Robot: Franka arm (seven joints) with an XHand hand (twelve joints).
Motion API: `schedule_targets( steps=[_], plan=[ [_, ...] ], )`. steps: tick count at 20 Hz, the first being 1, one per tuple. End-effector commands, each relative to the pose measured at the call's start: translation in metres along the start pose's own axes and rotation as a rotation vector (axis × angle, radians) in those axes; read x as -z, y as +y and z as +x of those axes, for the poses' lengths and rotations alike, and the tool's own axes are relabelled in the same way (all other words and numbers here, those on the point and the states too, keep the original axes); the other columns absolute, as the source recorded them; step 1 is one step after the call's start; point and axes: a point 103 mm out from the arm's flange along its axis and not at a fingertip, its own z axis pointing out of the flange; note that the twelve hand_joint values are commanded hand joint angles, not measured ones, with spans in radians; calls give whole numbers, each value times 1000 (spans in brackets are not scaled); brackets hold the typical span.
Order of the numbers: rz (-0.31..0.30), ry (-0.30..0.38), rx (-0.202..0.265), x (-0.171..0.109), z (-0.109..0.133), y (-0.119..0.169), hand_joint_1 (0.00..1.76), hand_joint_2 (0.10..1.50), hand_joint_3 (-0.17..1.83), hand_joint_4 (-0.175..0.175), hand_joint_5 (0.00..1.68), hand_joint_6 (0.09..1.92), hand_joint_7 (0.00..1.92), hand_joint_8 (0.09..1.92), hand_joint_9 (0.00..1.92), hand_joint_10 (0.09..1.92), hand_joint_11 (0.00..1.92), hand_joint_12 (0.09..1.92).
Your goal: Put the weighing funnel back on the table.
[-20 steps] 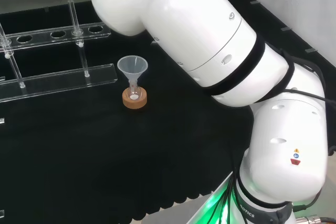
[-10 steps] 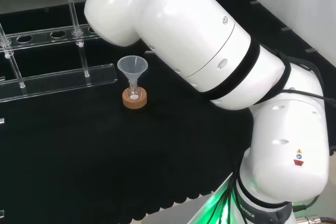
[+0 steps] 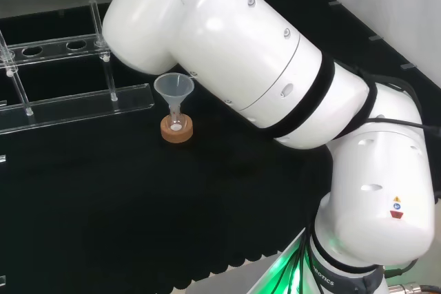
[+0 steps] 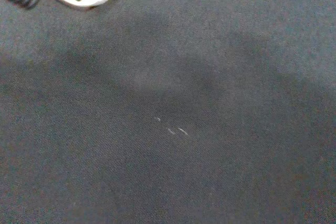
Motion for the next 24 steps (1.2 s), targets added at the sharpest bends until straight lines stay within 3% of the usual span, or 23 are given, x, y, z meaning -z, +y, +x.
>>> schedule_targets(
  steps=[1, 24],
  plan=[
    [4, -18, -6, -10, 4, 9, 1119, 677, 631, 175, 1244, 712, 618, 693, 968, 400, 723, 1112],
    [36, -38, -21, -23, 5, 17, 1121, 670, 638, 175, 1252, 701, 626, 691, 975, 392, 732, 1103]
  ],
)
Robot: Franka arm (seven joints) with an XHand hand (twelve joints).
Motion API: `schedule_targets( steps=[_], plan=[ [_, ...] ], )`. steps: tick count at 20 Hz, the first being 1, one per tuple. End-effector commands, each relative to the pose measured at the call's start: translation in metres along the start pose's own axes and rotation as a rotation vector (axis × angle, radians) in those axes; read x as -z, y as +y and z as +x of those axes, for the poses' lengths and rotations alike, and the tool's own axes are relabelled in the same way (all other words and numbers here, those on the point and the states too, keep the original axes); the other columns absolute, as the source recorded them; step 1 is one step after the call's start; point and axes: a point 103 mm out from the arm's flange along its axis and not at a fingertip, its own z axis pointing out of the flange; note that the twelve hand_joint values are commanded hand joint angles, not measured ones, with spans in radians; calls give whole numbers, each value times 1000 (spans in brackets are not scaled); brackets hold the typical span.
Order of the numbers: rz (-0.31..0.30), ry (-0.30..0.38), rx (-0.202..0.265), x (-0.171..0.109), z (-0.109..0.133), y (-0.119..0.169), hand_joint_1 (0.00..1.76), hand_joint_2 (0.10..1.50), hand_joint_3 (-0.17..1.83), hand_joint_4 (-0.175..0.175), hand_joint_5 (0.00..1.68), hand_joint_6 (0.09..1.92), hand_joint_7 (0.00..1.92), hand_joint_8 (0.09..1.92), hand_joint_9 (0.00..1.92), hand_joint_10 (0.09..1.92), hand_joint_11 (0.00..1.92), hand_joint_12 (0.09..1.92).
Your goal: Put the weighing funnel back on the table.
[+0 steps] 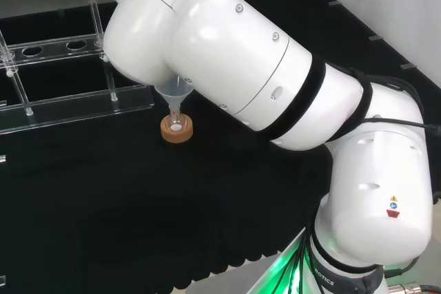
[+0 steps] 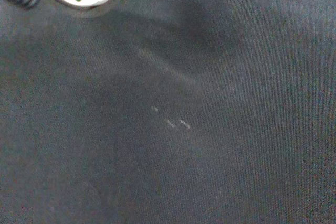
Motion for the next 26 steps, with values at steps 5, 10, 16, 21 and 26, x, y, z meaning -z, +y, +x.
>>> schedule_targets(
  steps=[5, 10, 16, 21, 26],
  plan=[
    [11, 10, 0, -8, -4, 3, 1122, 668, 638, 175, 1255, 695, 620, 688, 977, 390, 735, 1101],
    [11, 26, 8, -10, -9, 2, 1104, 770, 469, 175, 1217, 695, 558, 703, 963, 378, 738, 1097],
    [55, 41, 4, -13, -11, 4, 994, 671, 469, 9, 541, 663, 224, 715, 666, 491, 589, 1178],
    [30, 69, 15, -1, -17, -6, 838, 593, 488, -16, 238, 217, 15, 524, 284, 650, 251, 1338],
    [-31, 89, 2, 26, -28, -29, 770, 594, 420, -17, 199, 87, 0, 396, 178, 693, 154, 1375]
  ],
)
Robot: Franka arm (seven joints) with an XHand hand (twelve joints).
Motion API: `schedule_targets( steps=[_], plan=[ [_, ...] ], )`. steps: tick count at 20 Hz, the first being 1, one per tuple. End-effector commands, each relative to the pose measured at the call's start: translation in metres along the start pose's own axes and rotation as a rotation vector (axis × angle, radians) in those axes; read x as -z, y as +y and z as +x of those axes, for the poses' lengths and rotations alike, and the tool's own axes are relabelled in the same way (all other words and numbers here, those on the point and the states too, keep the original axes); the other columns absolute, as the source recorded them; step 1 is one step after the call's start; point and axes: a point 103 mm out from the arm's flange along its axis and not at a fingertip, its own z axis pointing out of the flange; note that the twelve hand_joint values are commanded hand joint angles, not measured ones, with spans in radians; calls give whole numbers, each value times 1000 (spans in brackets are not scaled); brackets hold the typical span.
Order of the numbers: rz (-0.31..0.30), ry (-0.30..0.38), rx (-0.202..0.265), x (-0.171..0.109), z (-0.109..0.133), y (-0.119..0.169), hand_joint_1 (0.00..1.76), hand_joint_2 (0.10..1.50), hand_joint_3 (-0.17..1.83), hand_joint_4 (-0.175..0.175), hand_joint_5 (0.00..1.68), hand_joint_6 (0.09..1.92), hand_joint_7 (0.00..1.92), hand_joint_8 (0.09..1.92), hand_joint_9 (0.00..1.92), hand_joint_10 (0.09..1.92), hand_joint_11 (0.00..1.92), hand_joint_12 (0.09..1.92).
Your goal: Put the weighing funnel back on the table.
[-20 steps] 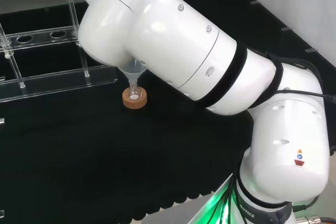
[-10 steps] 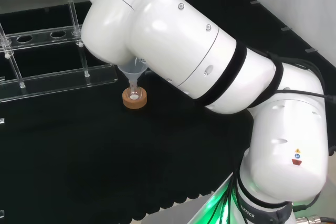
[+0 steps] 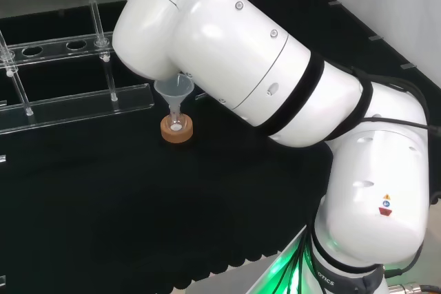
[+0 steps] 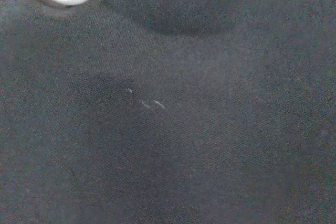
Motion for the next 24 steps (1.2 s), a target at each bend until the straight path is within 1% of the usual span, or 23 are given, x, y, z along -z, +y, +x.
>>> schedule_targets(
  steps=[1, 3, 6, 12, 21, 24],
  plan=[
    [-79, 30, -3, 35, -9, -33, 767, 596, 415, -17, 199, 87, 3, 404, 180, 696, 150, 1376],
    [-103, 38, -9, 47, -13, -47, 765, 598, 409, -18, 201, 87, 15, 421, 191, 701, 148, 1377],
    [-132, 41, -20, 61, -18, -67, 764, 605, 393, -20, 212, 87, 18, 493, 220, 690, 156, 1378],
    [-176, 44, -55, 80, -24, -103, 763, 609, 388, -22, 231, 87, 45, 536, 256, 693, 180, 1378],
    [-219, 46, -70, 99, -21, -147, 763, 612, 383, -23, 255, 87, 69, 581, 303, 675, 203, 1364],
    [-227, 36, -71, 104, -18, -160, 761, 614, 383, -23, 258, 87, 79, 588, 314, 674, 208, 1365]
  ],
)
